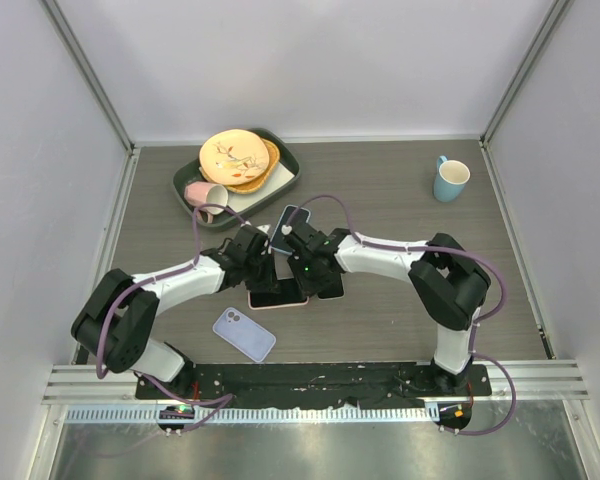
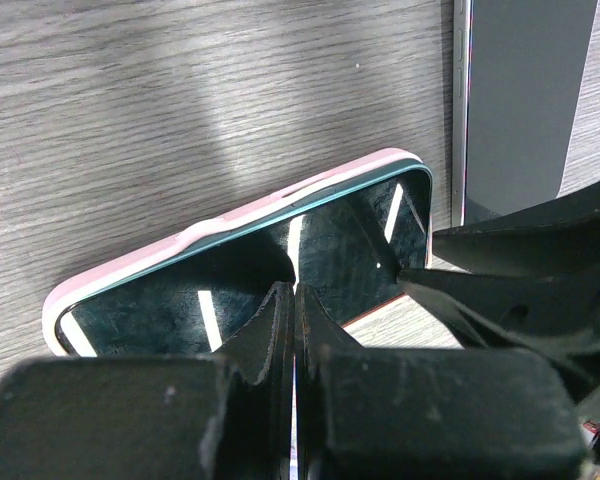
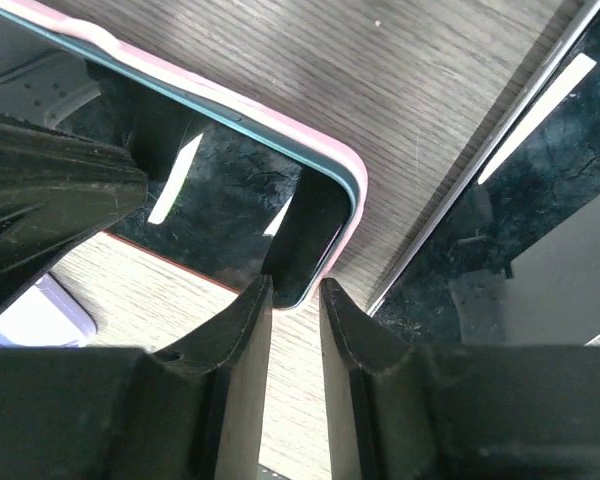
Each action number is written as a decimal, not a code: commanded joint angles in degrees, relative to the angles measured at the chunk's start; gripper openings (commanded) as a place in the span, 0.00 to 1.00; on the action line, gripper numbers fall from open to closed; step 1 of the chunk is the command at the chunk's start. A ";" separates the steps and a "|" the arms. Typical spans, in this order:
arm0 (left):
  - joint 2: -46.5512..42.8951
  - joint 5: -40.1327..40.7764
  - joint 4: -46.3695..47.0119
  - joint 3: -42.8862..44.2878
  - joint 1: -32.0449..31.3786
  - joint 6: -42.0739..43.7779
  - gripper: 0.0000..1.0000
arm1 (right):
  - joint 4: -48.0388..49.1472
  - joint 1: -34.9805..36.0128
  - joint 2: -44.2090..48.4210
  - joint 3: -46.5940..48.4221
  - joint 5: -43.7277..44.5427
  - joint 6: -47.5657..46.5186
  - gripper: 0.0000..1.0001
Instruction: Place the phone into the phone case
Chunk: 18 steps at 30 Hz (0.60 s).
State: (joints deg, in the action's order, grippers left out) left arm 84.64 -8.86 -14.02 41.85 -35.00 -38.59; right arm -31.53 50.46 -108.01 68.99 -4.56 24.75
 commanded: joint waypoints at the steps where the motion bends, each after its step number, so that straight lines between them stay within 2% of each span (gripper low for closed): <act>1: 2.64 3.68 -4.35 -1.50 0.20 2.03 0.00 | -0.65 0.79 -3.73 -5.18 11.78 -4.80 0.36; 2: 2.46 3.85 -4.61 -1.59 0.20 2.03 0.00 | 0.58 -1.39 -2.22 -6.49 9.24 -4.63 0.38; 3: 2.37 3.94 -4.70 -1.68 0.20 2.03 0.00 | 3.72 -2.98 -0.99 -7.46 0.69 -4.28 0.38; 6: 1.49 4.29 -4.88 -2.38 0.20 1.94 0.00 | 10.95 -9.66 4.37 -11.41 -12.79 -2.17 0.40; 9: 1.14 4.73 -5.23 -2.47 0.20 1.94 0.00 | 14.82 -14.41 7.19 -13.00 -20.98 -1.37 0.42; 18: 1.32 4.91 -5.58 -2.03 0.20 2.29 0.00 | 24.31 -17.15 2.10 -14.94 -33.49 3.01 0.39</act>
State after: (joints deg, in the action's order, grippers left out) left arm 84.60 -8.62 -14.00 41.78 -35.03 -38.54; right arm -13.41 32.58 -103.13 55.51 -31.07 25.54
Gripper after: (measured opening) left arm 0.015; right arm 0.403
